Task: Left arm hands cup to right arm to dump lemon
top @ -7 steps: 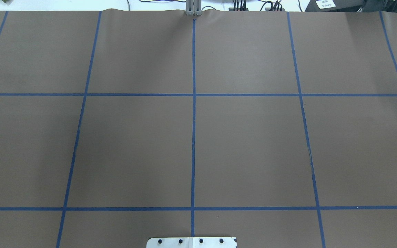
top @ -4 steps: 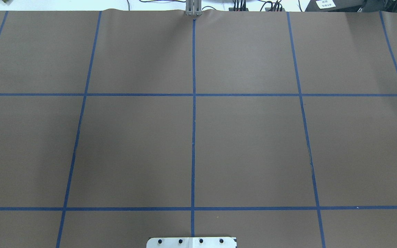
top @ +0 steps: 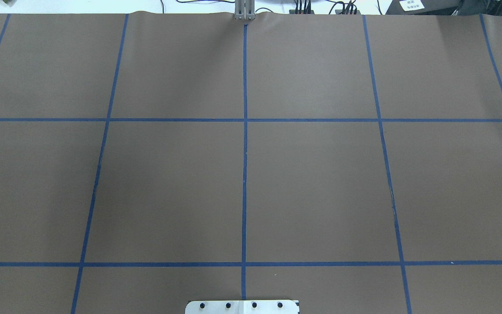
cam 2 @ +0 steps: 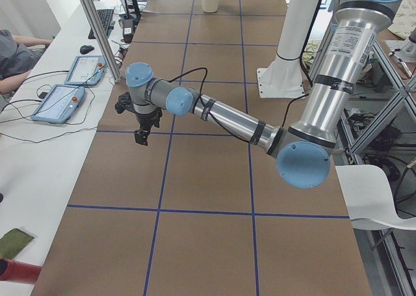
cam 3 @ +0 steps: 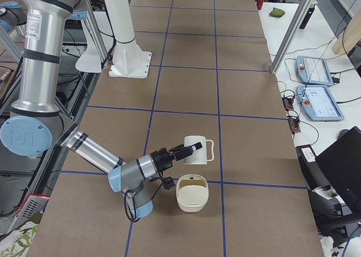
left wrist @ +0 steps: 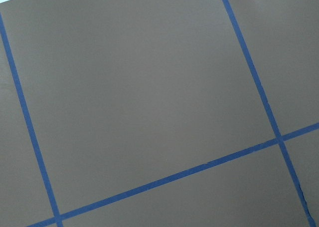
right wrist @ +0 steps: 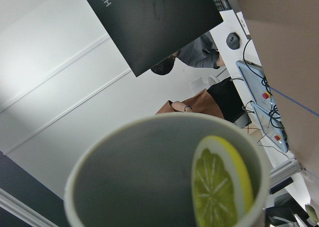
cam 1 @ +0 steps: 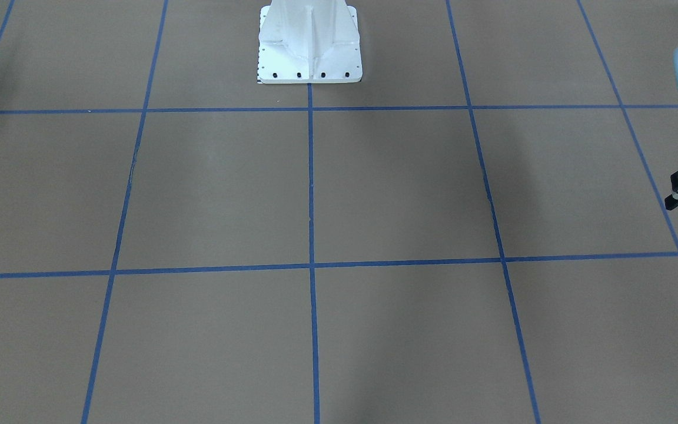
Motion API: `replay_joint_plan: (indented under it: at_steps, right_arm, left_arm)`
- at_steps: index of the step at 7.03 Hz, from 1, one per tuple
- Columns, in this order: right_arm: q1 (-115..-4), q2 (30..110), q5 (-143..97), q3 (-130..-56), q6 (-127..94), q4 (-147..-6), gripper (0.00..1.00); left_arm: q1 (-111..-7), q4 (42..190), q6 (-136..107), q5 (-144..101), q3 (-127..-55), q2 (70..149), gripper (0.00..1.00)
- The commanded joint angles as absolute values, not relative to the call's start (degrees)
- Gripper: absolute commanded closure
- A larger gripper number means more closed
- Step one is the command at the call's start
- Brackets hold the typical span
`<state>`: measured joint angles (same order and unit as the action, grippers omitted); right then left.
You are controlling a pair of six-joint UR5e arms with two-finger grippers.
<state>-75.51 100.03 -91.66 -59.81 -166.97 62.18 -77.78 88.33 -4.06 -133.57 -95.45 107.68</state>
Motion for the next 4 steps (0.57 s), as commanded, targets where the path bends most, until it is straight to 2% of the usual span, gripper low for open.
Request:
replay_joint_plan:
  at_steps: [1,4]
  right_arm:
    - [-75.67,99.84,-88.51,-58.27,-171.38,64.6,1.0]
    - [-75.67,99.58,-86.14,-58.45,-175.77,65.56,1.0]
  left_arm:
    - [-77.78,88.24,-4.13,-133.59,-95.45,107.75,0.0]
    - [-77.78,88.24,-4.22,-133.59,-95.54,107.84,0.0]
